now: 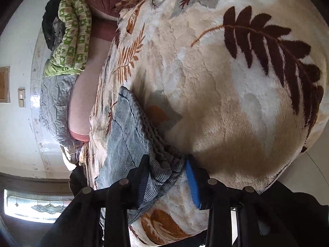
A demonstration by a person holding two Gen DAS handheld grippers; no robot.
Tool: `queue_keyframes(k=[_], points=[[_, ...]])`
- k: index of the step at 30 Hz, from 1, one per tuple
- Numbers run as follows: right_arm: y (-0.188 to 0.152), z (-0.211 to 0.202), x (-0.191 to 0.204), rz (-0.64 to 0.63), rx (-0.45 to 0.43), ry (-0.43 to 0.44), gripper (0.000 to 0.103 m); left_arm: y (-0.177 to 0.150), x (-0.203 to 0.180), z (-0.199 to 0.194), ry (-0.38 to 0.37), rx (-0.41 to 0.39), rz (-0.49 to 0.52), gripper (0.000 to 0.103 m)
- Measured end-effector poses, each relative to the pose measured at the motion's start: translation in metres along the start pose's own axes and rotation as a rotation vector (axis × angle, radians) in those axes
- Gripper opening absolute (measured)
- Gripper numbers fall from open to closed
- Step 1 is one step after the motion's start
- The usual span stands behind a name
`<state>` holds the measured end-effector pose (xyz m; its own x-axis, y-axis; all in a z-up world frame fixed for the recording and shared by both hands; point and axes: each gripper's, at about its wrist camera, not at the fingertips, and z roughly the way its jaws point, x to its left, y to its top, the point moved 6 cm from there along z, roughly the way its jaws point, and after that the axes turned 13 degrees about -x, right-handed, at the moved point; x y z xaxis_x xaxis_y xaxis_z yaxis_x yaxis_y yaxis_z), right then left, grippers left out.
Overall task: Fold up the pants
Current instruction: 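Grasp a jeans leg hem with the right tool and fold it over the other leg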
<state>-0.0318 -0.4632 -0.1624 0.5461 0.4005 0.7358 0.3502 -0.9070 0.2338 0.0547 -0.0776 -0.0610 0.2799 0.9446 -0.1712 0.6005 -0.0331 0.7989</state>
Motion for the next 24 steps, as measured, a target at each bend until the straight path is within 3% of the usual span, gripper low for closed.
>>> queue_keyframes(k=[2, 6, 11, 15, 19, 24], points=[[-0.001, 0.000, 0.004, -0.029, 0.001, -0.003, 0.039, -0.001, -0.015, 0.010, -0.017, 0.012, 0.023, 0.091], [-0.002, -0.001, 0.005, -0.076, -0.003, -0.011, 0.027, -0.008, -0.047, 0.035, -0.040, 0.049, 0.067, 0.091], [-0.001, -0.004, 0.013, -0.131, -0.018, -0.024, 0.025, -0.019, -0.077, 0.068, 0.002, 0.099, 0.157, 0.091], [0.001, -0.006, 0.026, -0.203, -0.036, -0.041, 0.025, -0.047, -0.079, 0.098, 0.074, 0.251, 0.257, 0.091], [0.002, 0.000, 0.017, -0.133, -0.003, -0.056, 0.032, -0.044, -0.076, 0.092, 0.050, 0.237, 0.230, 0.091], [0.000, -0.009, 0.005, -0.014, -0.006, 0.014, 0.046, -0.022, -0.070, 0.082, 0.040, 0.154, 0.164, 0.091]])
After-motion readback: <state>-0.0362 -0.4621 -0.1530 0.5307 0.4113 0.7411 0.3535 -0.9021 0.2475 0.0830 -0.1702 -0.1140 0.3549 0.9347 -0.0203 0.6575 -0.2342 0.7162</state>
